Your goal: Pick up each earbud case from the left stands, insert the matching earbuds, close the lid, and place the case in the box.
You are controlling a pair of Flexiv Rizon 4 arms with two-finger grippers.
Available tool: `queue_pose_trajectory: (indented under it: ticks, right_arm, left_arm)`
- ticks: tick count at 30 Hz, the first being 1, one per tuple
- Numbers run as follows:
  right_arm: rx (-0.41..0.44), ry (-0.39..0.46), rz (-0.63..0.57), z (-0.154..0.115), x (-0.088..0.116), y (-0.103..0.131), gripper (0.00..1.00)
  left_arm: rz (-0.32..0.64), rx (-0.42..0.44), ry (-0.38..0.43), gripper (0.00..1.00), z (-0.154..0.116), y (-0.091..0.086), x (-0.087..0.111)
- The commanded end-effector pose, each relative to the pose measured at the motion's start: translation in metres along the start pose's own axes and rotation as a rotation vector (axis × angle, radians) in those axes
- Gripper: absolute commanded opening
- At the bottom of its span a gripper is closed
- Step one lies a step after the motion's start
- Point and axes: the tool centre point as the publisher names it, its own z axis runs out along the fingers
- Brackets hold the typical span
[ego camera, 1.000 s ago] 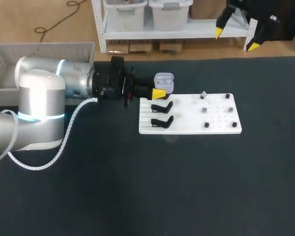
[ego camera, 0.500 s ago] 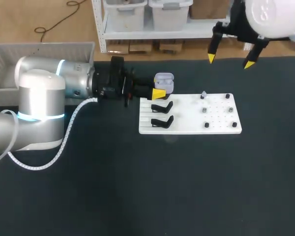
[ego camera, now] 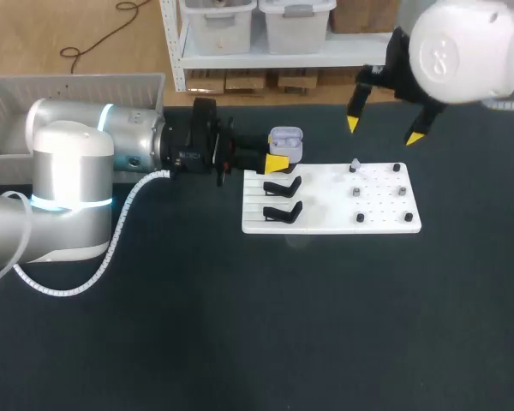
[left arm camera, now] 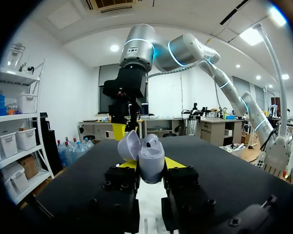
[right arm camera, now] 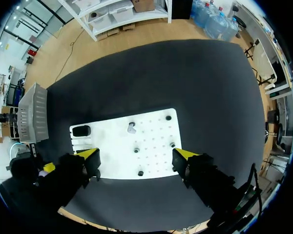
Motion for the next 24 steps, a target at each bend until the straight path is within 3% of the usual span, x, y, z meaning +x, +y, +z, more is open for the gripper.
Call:
queue_pose_trajectory:
  ticks: [1, 5, 7, 10, 24]
  right_arm:
    - [0.010, 0.006, 0.020, 0.017, -0.003, -0.001, 0.87]
    - [0.015, 0.011, 0.042, 0.028, -0.006, -0.004, 0.81]
    - [0.012, 0.017, 0.053, 0.032, -0.007, -0.005, 0.84]
    - [-0.001, 0.023, 0.059, 0.032, -0.007, -0.005, 1.00]
    - [-0.009, 0.022, 0.057, 0.024, -0.008, -0.004, 1.00]
  left_arm:
    - [0.002, -0.002, -0.002, 0.00, 0.000, 0.000, 0.001]
    - [0.002, -0.002, -0.002, 0.00, 0.000, 0.000, 0.001]
    - [0.002, -0.002, -0.002, 0.00, 0.000, 0.000, 0.001]
    - [0.002, -0.002, -0.002, 0.00, 0.000, 0.000, 0.001]
    - [0.002, -0.002, -0.002, 0.00, 0.000, 0.000, 0.001]
